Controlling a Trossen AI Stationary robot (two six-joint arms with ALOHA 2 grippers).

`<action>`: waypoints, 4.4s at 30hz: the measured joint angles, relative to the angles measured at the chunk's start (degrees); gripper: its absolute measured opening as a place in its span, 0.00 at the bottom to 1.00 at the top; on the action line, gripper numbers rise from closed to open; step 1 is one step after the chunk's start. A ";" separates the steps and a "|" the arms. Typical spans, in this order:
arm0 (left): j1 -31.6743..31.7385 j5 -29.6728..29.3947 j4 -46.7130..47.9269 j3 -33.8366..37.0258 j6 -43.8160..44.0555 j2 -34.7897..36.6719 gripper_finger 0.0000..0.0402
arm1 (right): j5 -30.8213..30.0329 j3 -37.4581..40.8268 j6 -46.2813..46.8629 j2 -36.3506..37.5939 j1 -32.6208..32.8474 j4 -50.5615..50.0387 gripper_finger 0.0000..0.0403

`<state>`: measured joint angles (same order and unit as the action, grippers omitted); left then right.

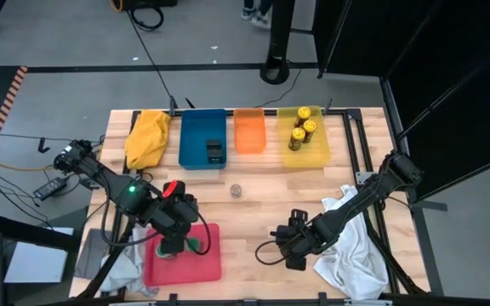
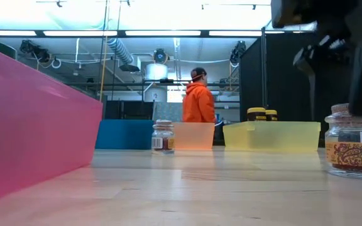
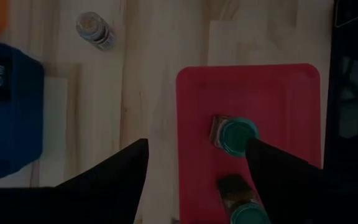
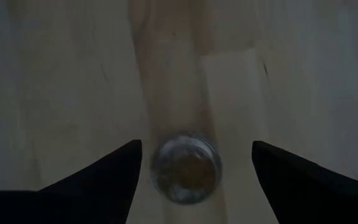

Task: Sort spices by type
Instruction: Put the bottom brown seasoning bottle into the orange bin, then put the brown seasoning bottle into the orange bin

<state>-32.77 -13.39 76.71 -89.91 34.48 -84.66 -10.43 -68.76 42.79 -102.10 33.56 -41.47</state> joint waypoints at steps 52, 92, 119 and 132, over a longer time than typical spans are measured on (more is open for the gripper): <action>0.00 -5.75 0.20 0.10 -5.84 -0.02 0.69 | -10.49 -9.16 -34.37 0.09 -27.93 8.48 0.45; 0.00 -16.52 8.55 0.17 -5.66 -0.02 0.69 | 6.29 -36.05 -42.73 -24.79 -65.72 0.05 0.45; 0.00 -16.37 8.55 0.17 -5.29 -0.02 0.69 | 6.51 -50.15 -47.61 -29.34 -64.86 -14.43 0.86; -0.02 -16.37 8.57 0.17 -4.20 -0.02 0.69 | 36.64 -54.50 -48.54 -23.43 -52.16 -28.81 0.82</action>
<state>-32.80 -29.76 85.27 -89.73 30.28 -84.68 26.20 -123.26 -5.74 -125.54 -18.60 -70.28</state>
